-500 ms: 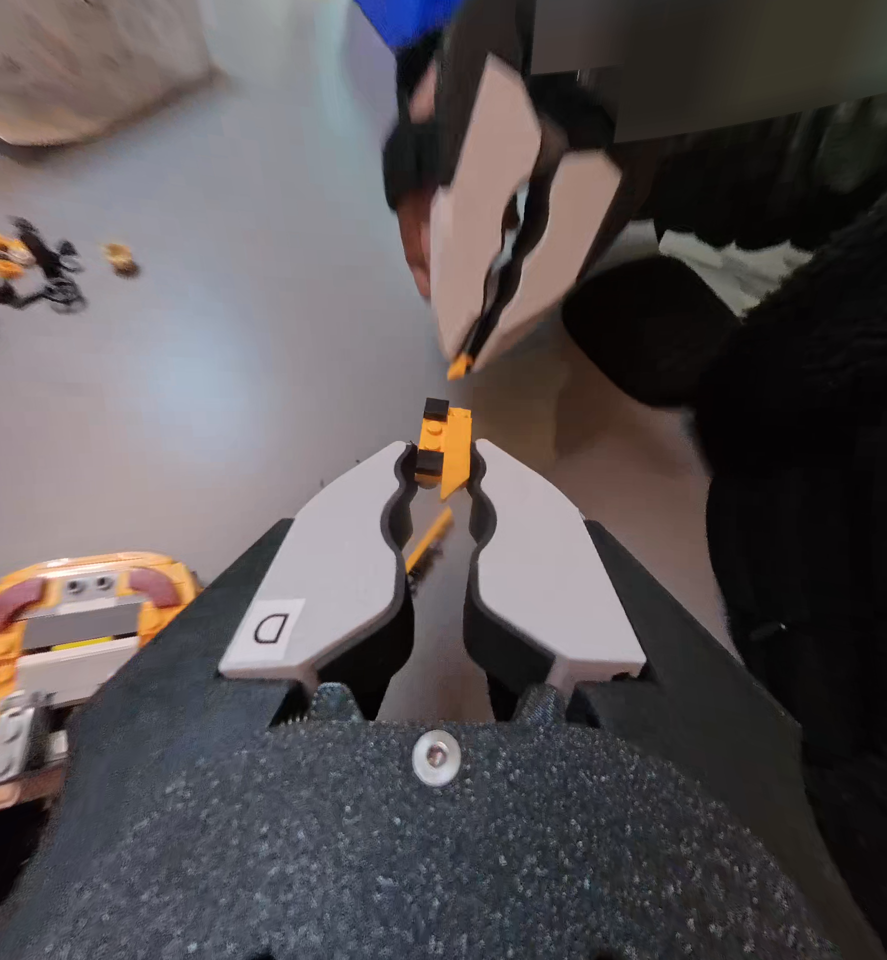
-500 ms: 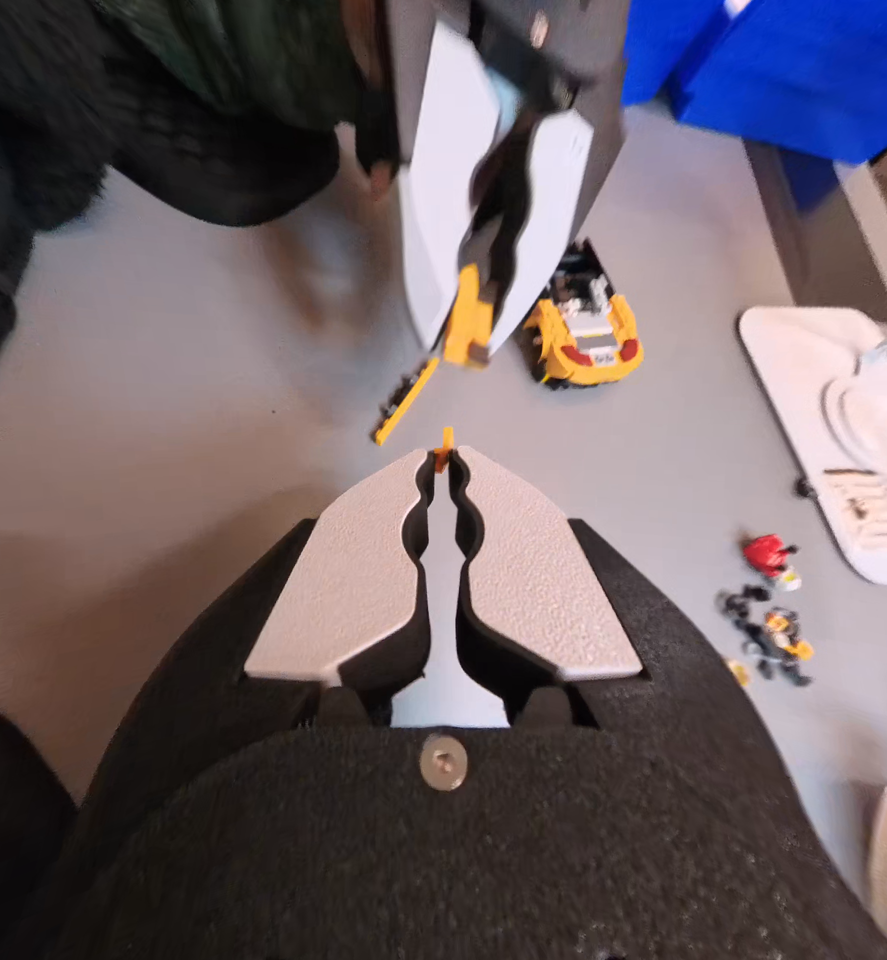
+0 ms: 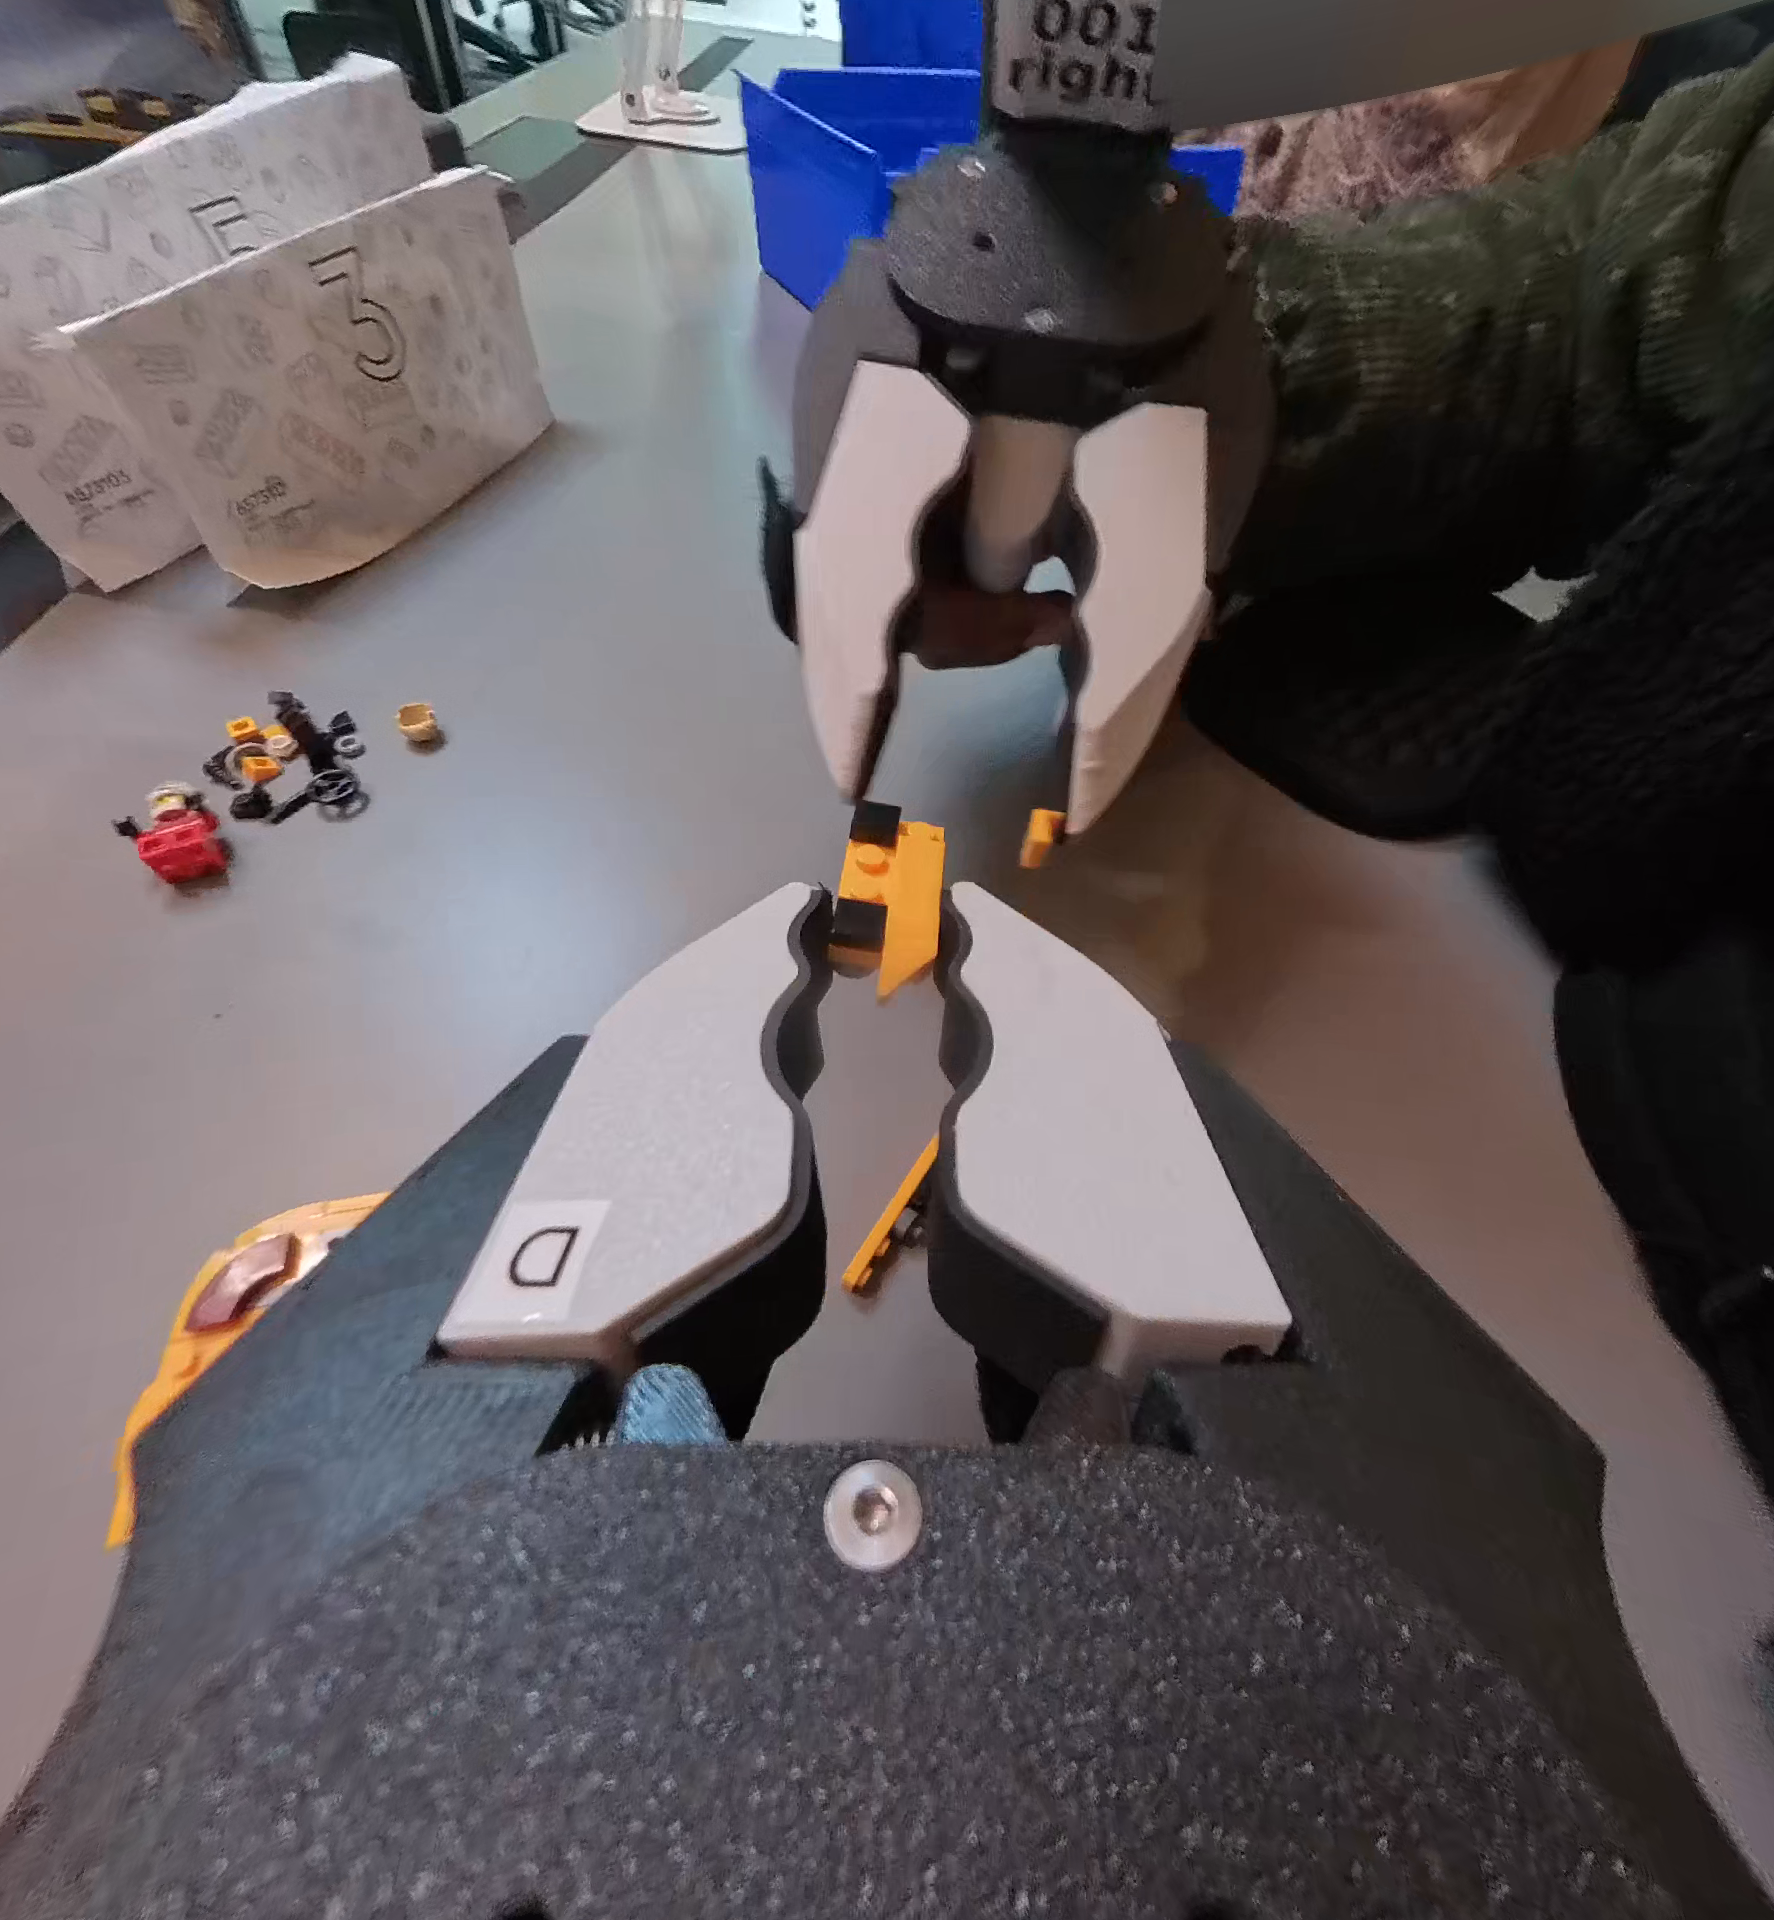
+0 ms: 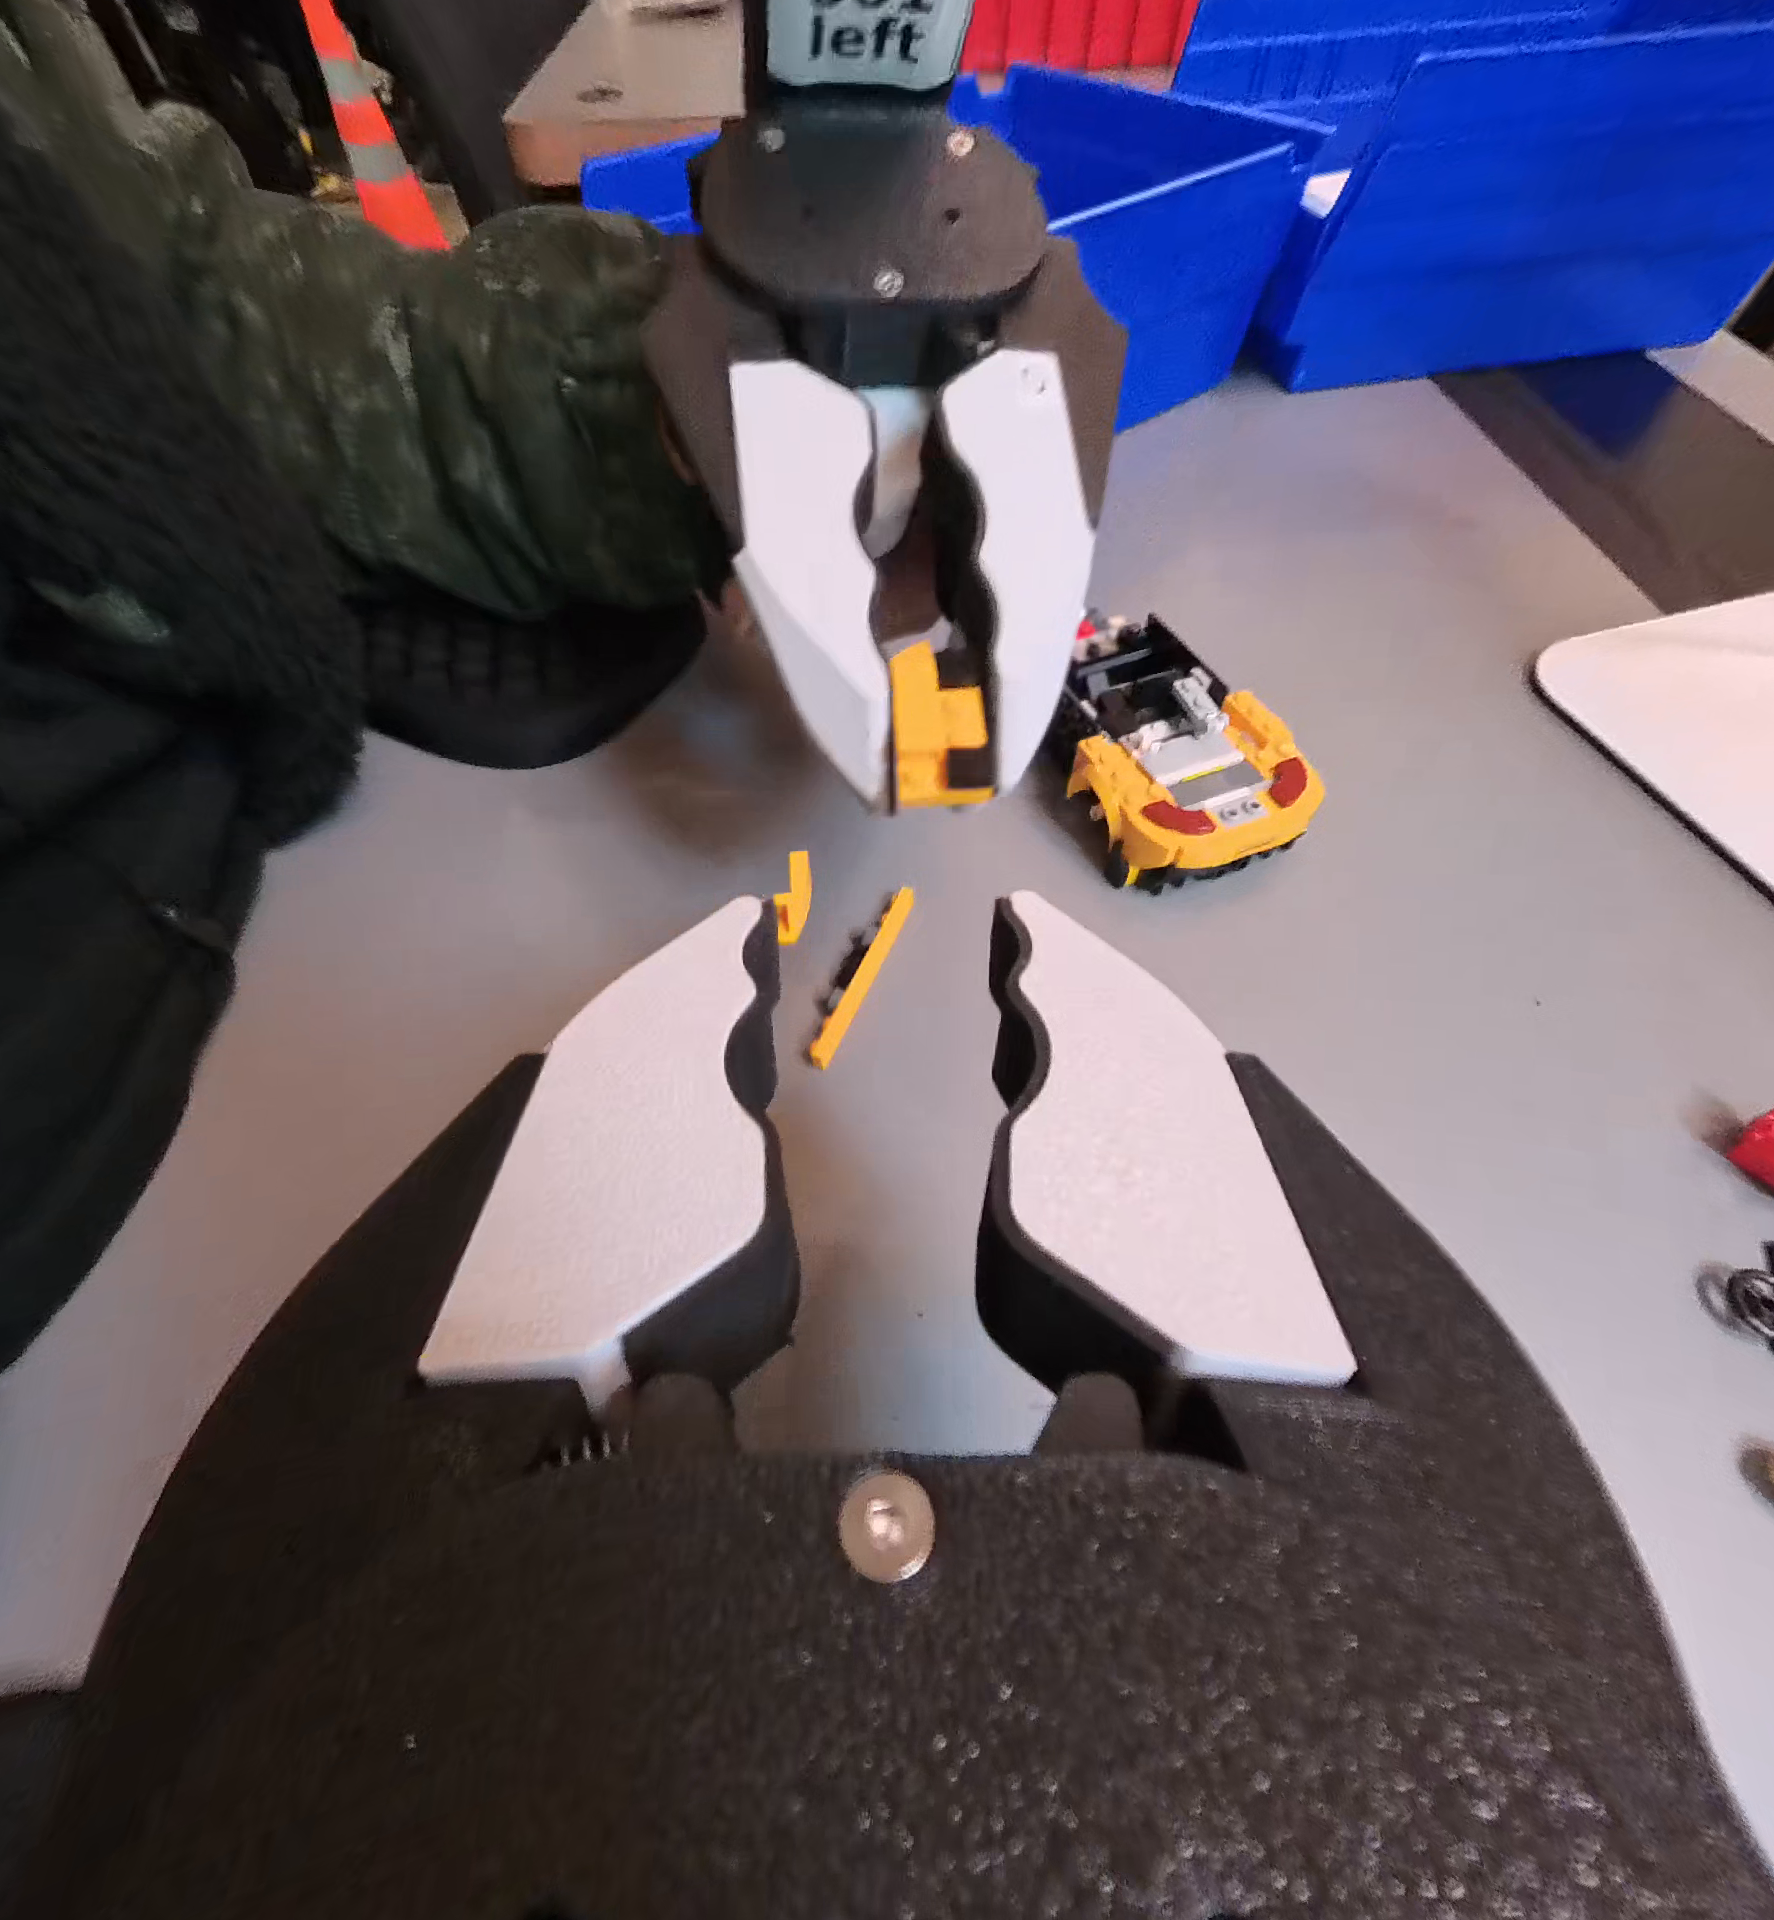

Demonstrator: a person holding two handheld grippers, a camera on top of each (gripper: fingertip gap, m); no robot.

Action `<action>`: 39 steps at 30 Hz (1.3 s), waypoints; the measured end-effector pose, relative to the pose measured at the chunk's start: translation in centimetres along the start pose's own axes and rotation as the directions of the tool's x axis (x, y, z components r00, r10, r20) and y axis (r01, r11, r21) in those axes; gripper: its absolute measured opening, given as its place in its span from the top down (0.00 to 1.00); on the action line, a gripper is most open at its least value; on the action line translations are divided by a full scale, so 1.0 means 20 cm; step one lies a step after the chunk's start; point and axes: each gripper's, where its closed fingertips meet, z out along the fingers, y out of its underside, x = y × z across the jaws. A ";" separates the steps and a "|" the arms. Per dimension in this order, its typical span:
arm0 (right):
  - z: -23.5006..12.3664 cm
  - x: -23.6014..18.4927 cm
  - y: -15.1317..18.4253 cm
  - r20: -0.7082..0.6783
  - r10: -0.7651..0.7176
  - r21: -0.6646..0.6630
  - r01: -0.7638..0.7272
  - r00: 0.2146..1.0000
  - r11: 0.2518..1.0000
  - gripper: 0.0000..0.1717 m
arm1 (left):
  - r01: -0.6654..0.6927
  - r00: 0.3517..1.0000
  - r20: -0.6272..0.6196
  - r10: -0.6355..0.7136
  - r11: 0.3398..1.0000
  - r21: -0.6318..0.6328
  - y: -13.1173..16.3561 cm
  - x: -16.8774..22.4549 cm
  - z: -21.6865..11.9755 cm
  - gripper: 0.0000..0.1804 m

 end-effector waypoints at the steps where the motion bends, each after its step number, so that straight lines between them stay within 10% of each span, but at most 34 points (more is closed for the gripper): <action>1: 0.00 0.01 0.00 -0.013 -0.016 -0.005 0.016 1.000 1.000 0.78 | -0.011 1.000 -0.015 0.011 1.000 -0.003 0.00 0.02 0.01 0.90; 25: 0.07 -0.05 0.07 0.025 -0.051 -0.111 0.054 0.998 0.992 0.94 | -0.285 0.956 0.001 0.293 0.930 -0.232 0.14 0.10 0.09 0.90; 39: 0.05 -0.08 0.03 0.065 -0.037 -0.071 0.042 0.997 0.997 0.94 | -0.367 0.928 0.004 0.372 0.919 -0.146 0.05 0.14 0.07 0.91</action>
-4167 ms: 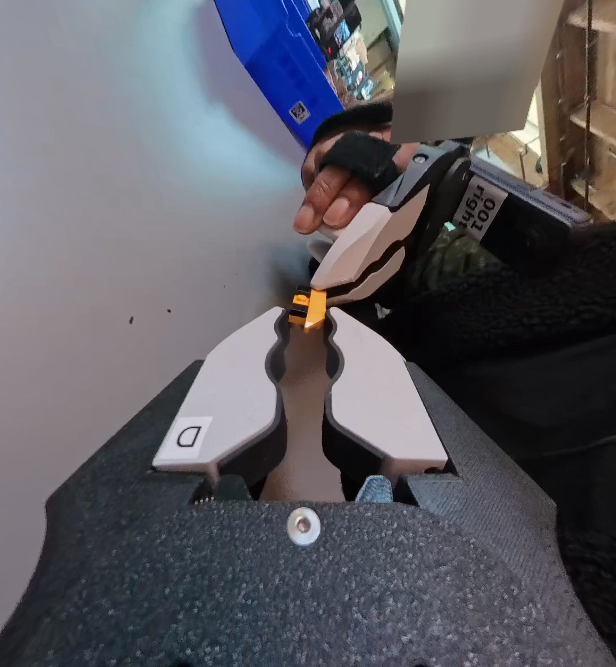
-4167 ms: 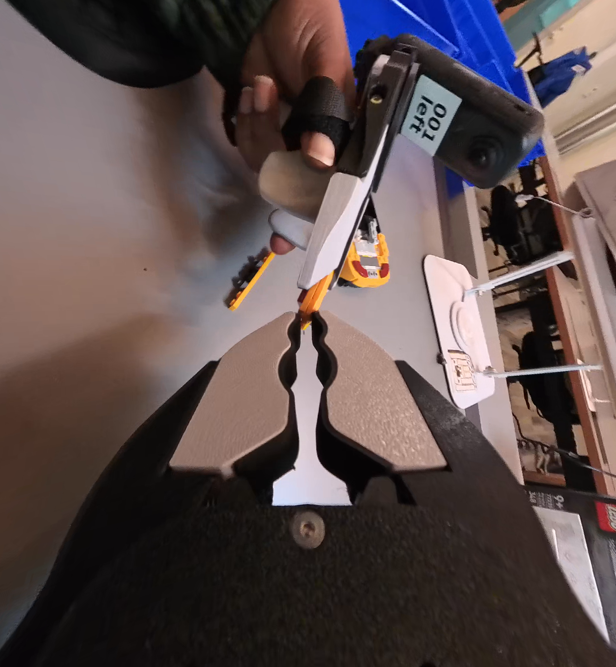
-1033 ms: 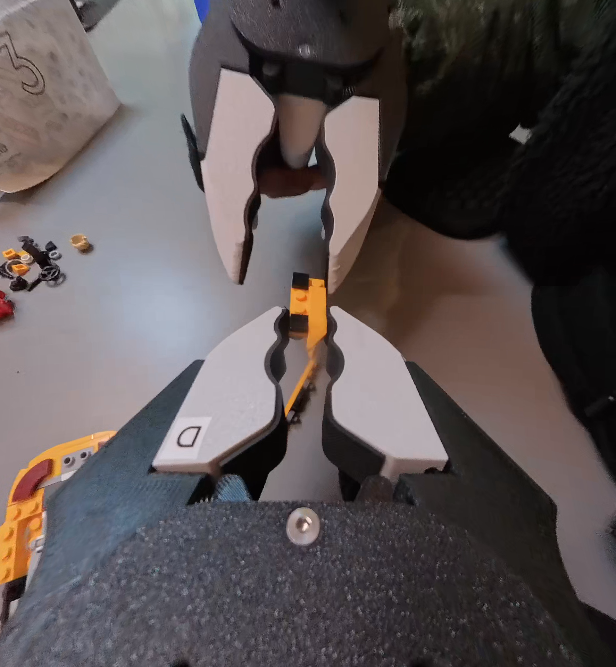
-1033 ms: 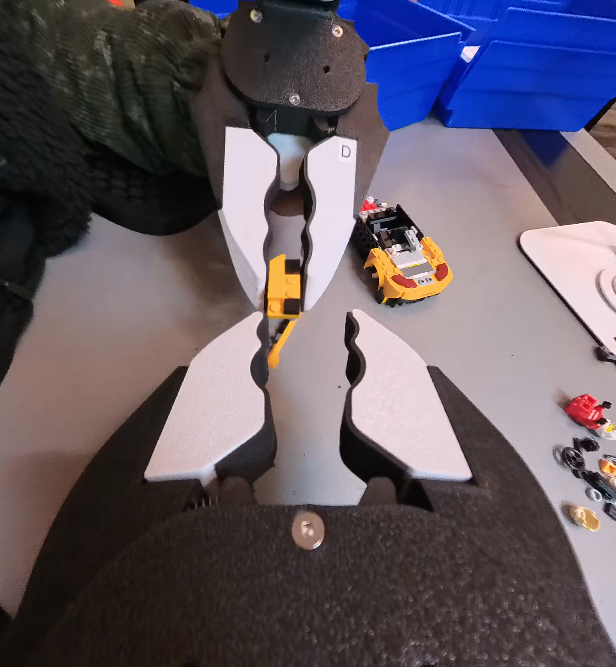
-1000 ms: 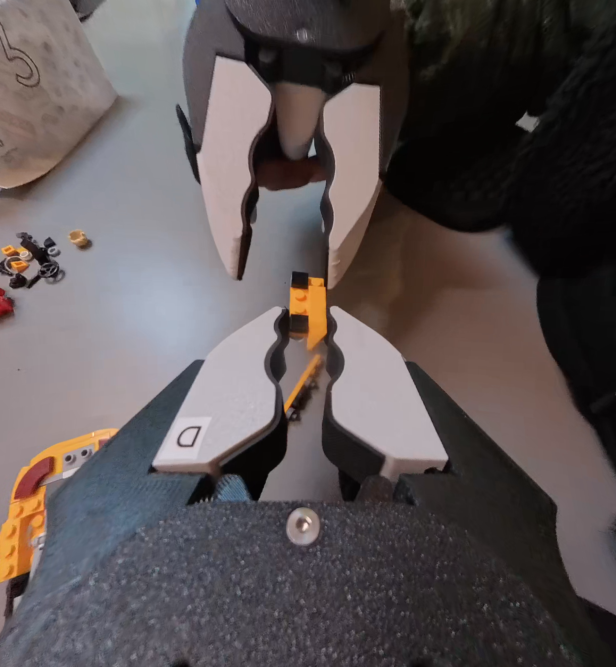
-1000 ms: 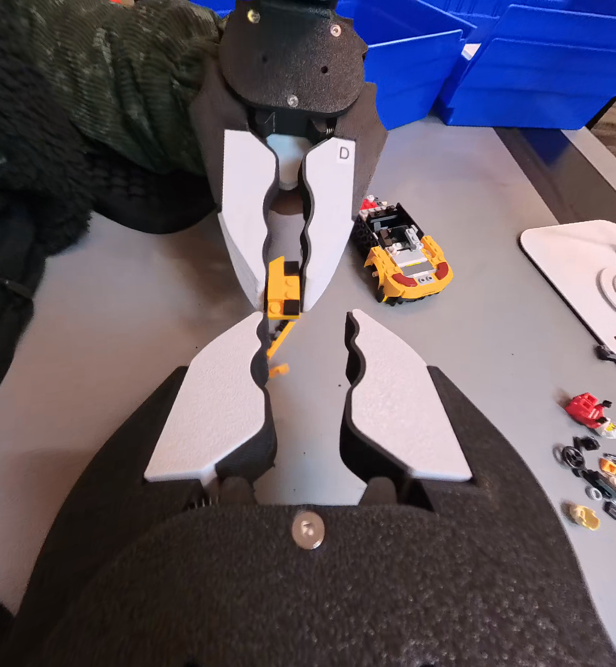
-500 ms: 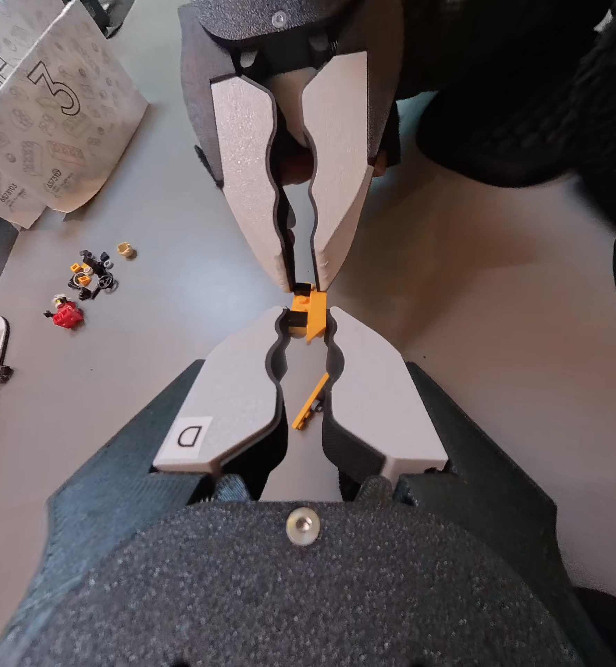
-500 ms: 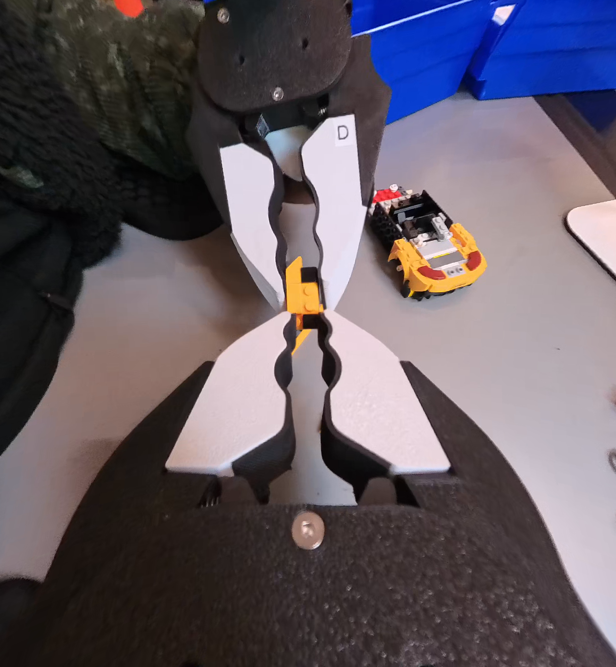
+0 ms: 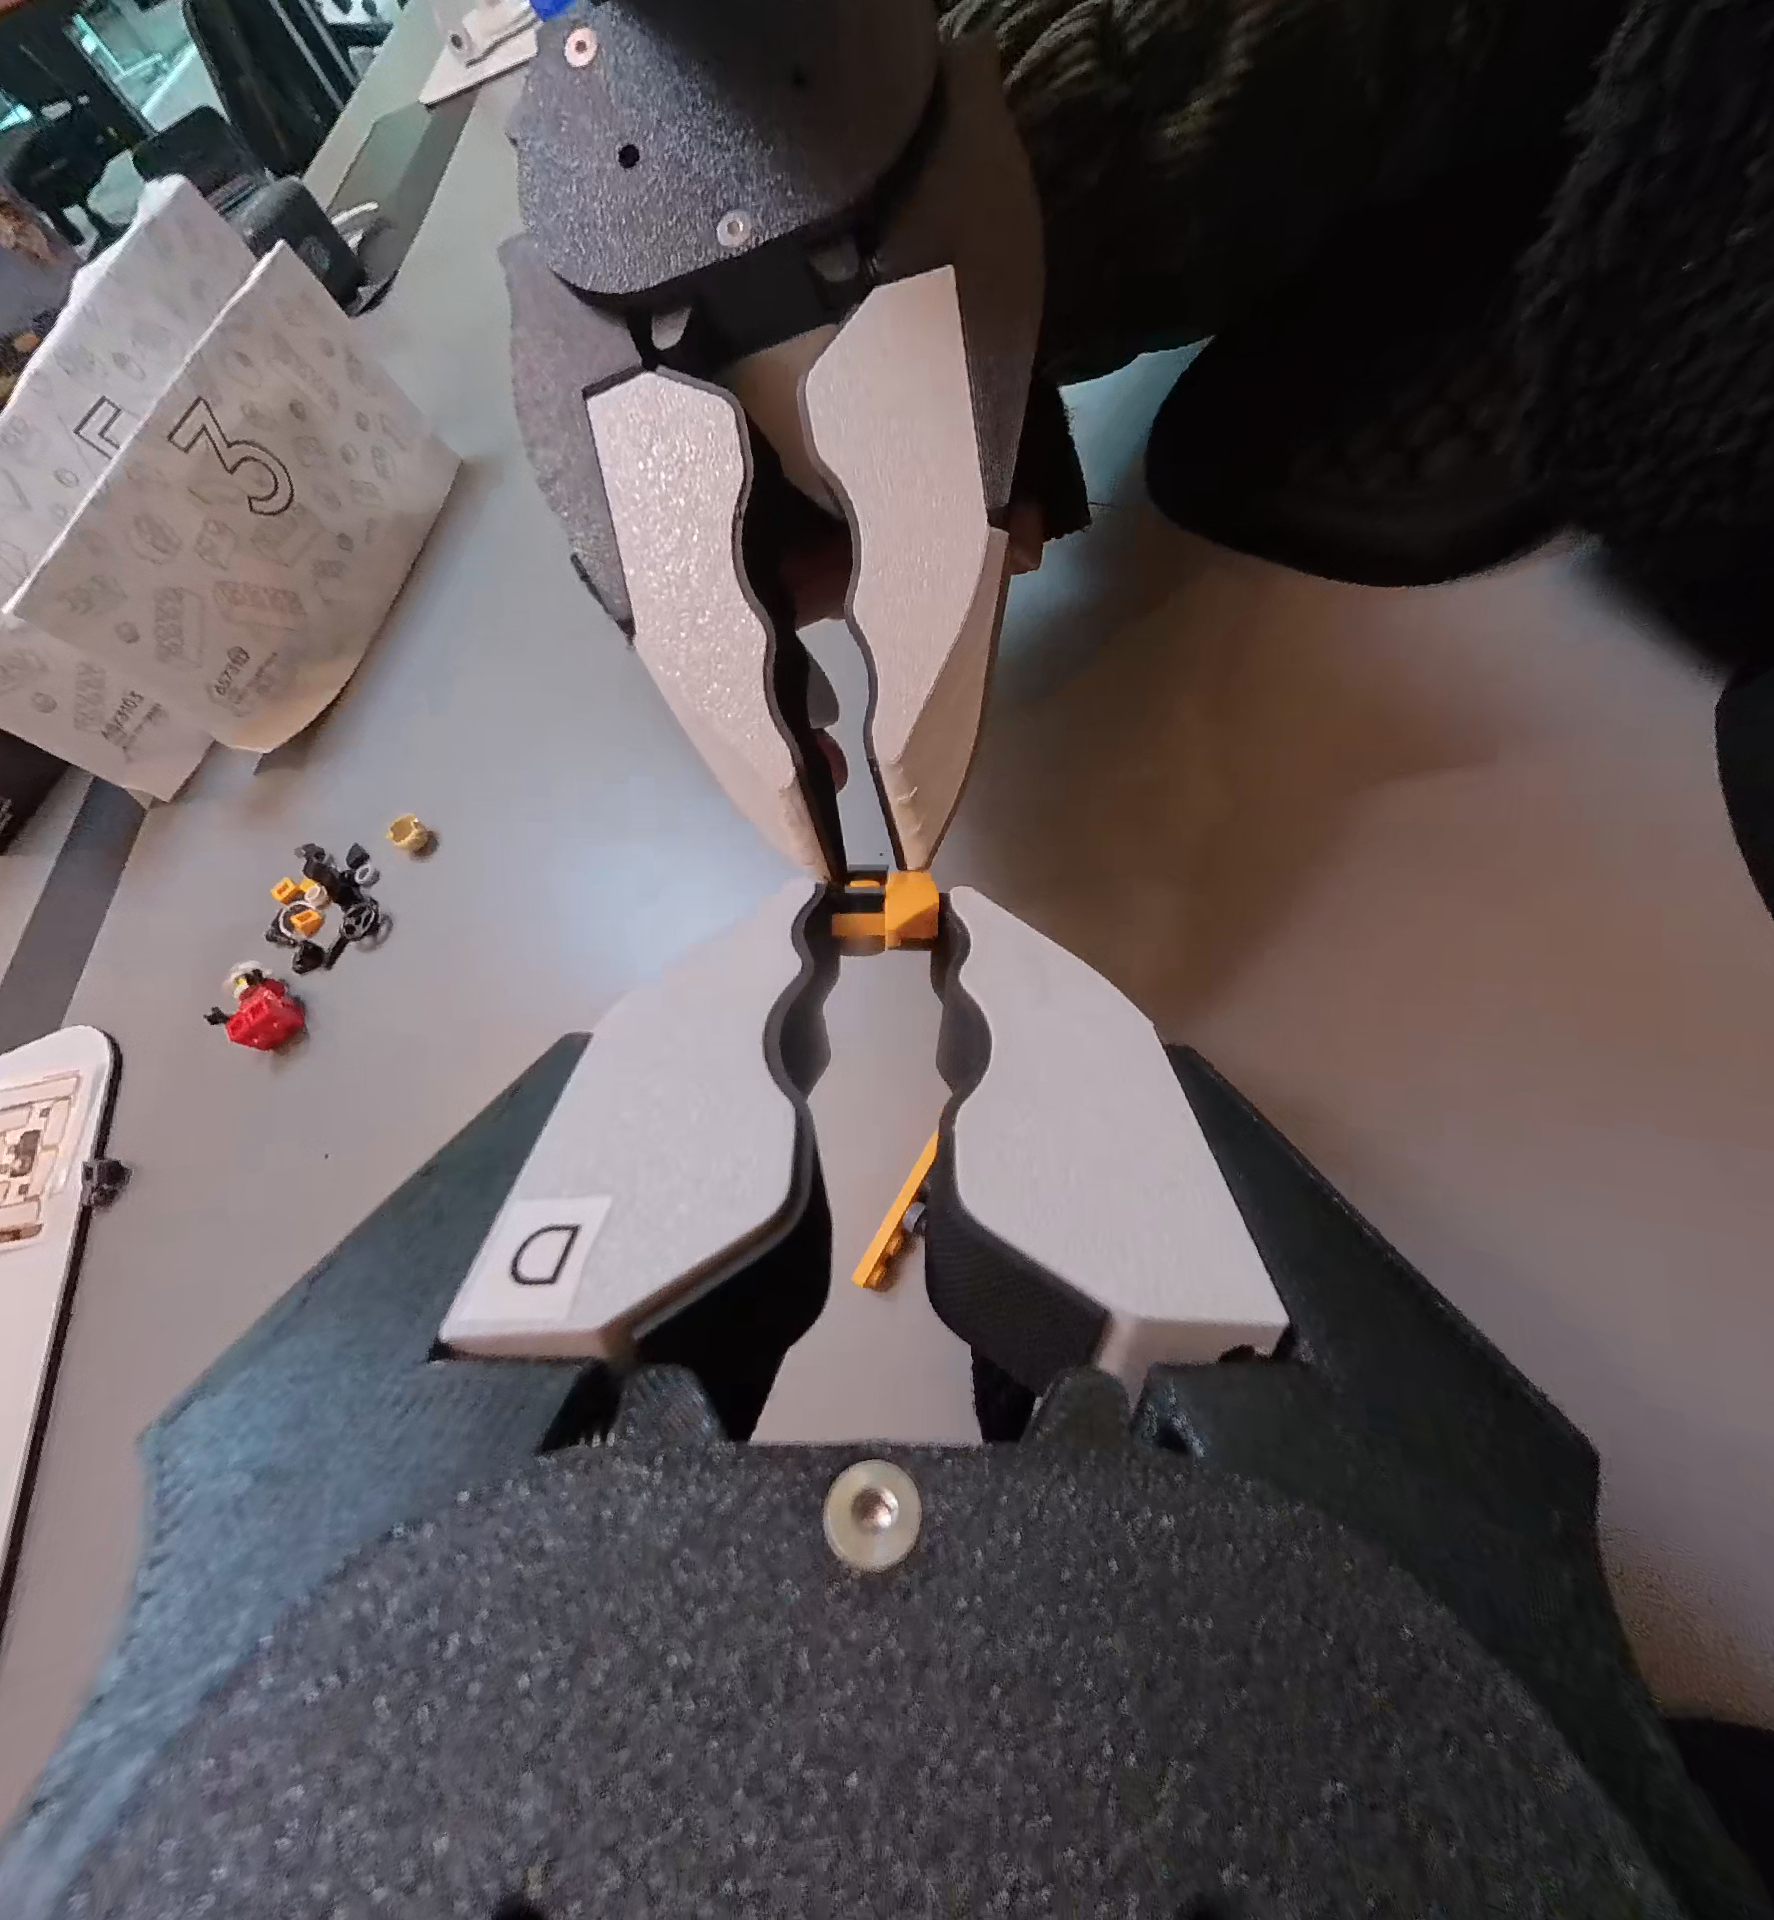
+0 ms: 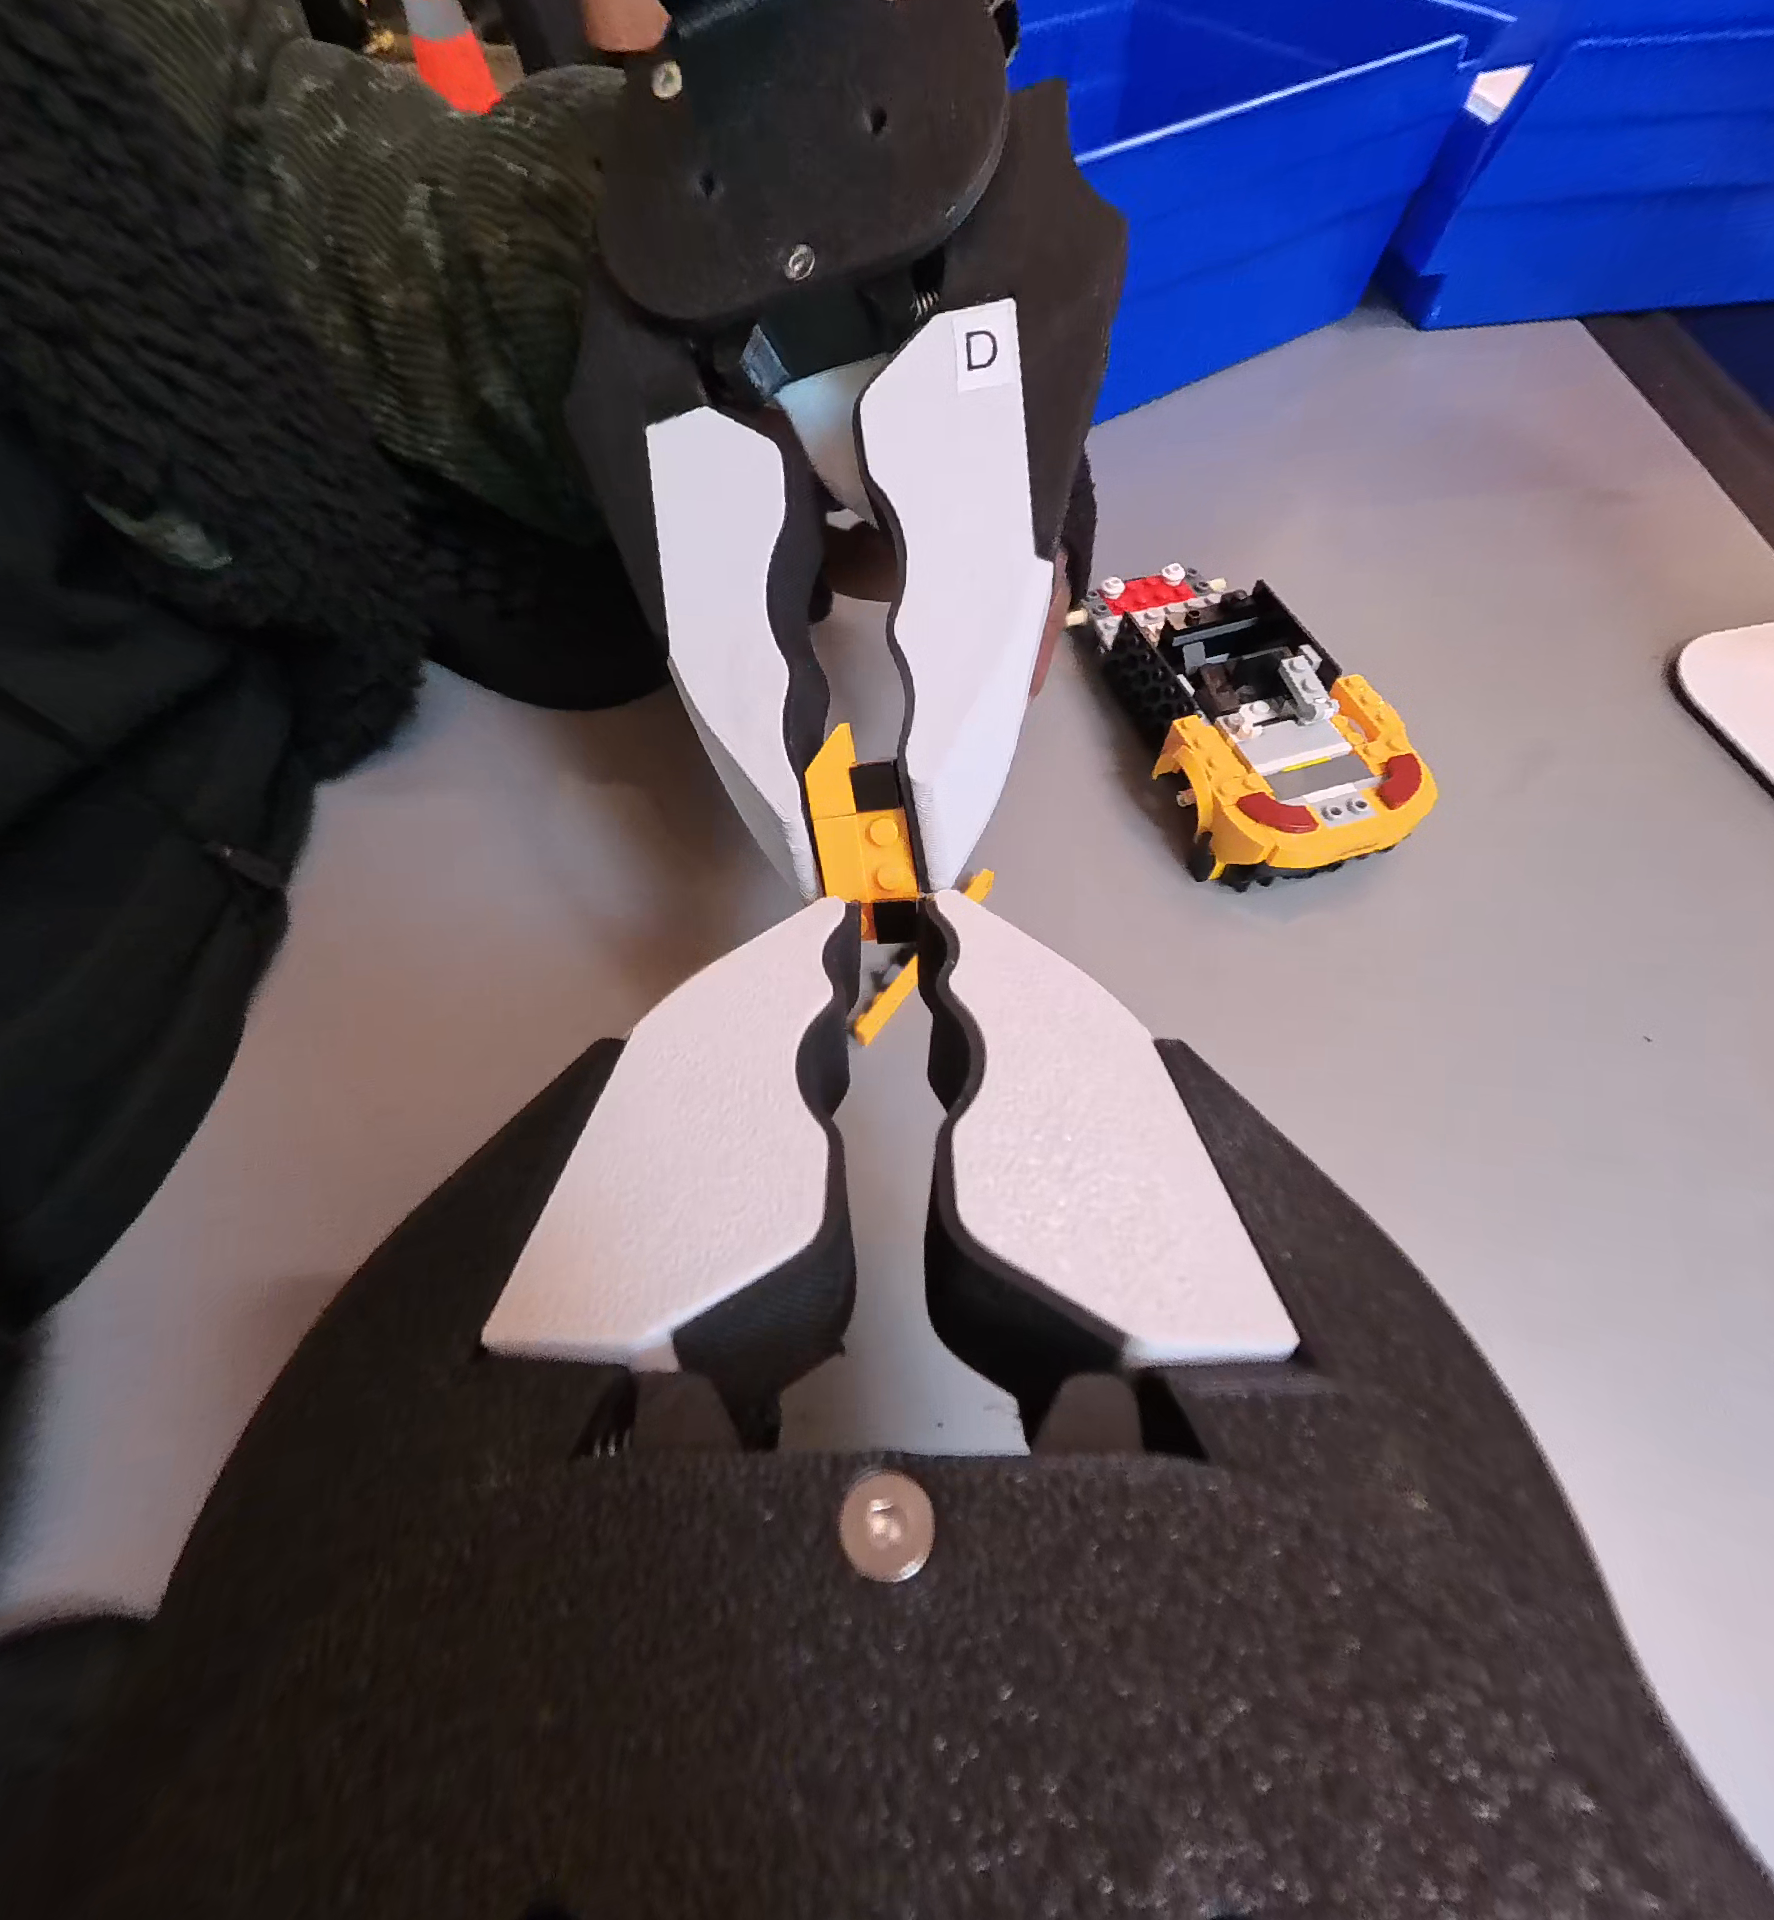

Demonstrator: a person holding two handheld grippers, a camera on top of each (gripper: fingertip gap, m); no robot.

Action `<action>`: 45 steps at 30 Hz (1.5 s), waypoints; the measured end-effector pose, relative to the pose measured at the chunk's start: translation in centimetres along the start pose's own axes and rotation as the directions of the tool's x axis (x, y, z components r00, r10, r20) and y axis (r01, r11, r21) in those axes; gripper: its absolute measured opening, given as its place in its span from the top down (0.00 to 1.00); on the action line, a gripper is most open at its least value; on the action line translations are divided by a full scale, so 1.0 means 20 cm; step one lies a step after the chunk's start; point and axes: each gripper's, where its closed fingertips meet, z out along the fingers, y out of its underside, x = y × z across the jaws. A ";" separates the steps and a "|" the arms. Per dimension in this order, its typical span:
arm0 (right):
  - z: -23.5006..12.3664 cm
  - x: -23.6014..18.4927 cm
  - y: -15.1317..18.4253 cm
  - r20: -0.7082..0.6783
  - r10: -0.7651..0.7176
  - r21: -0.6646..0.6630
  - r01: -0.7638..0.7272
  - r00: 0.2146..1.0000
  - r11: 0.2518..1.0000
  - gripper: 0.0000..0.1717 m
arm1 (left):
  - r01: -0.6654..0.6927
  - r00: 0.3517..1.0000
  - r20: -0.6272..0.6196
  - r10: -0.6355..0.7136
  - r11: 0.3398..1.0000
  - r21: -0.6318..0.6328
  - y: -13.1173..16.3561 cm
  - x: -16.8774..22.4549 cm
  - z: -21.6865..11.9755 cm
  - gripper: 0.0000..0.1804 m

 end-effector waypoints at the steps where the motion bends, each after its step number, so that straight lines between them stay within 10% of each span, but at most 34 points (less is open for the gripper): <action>1: 0.00 -0.01 0.00 0.003 -0.009 -0.005 0.009 1.000 1.000 0.94 | -0.007 1.000 -0.003 0.007 1.000 0.002 0.00 0.00 0.00 0.91; 27: -0.03 0.03 -0.10 -0.078 -0.005 0.119 0.014 0.997 0.993 1.00 | 0.152 0.988 -0.029 -0.150 0.971 0.182 -0.12 -0.05 -0.08 0.90; 34: 0.00 -0.01 -0.12 -0.008 0.038 0.147 -0.036 0.999 0.988 0.78 | 0.184 0.983 -0.066 -0.172 0.934 0.305 -0.20 -0.05 -0.11 0.90; 45: -0.04 0.06 -0.22 -0.164 0.023 0.278 0.024 0.986 0.960 0.90 | 0.351 0.935 -0.112 -0.336 0.835 0.425 -0.22 -0.14 -0.15 0.86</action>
